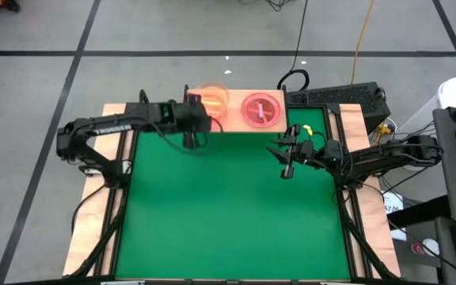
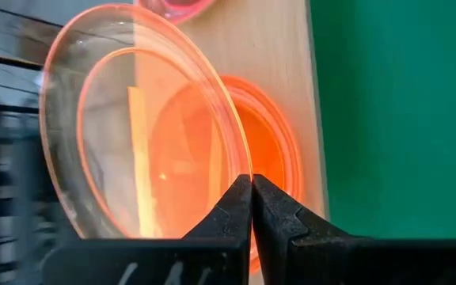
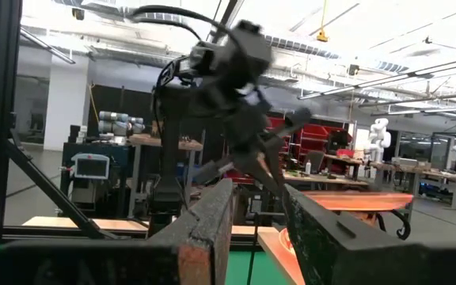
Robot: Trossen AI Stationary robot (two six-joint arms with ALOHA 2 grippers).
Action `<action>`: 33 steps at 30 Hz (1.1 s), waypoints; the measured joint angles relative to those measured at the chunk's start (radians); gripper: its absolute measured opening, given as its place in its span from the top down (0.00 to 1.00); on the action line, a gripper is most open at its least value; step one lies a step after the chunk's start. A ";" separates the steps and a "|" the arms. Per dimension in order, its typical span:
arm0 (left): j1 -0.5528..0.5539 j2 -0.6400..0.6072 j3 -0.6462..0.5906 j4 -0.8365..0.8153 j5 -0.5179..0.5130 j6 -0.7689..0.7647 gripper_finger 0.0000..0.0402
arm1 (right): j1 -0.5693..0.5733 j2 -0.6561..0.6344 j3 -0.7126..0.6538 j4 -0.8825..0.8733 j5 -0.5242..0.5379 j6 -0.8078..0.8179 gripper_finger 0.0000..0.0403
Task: Place and stack plates onto a shelf
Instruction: Stack the orange plate on top of the orange plate on the shelf, then return to Home Position
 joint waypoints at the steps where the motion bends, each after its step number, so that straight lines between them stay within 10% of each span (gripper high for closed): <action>1: 0.024 0.000 0.000 -0.001 0.036 0.000 0.98 | 0.000 0.000 0.000 0.000 0.000 0.000 0.76; 33: 0.068 0.009 -0.001 -0.001 0.120 0.026 0.82 | 0.000 0.000 0.000 0.000 0.000 0.000 0.76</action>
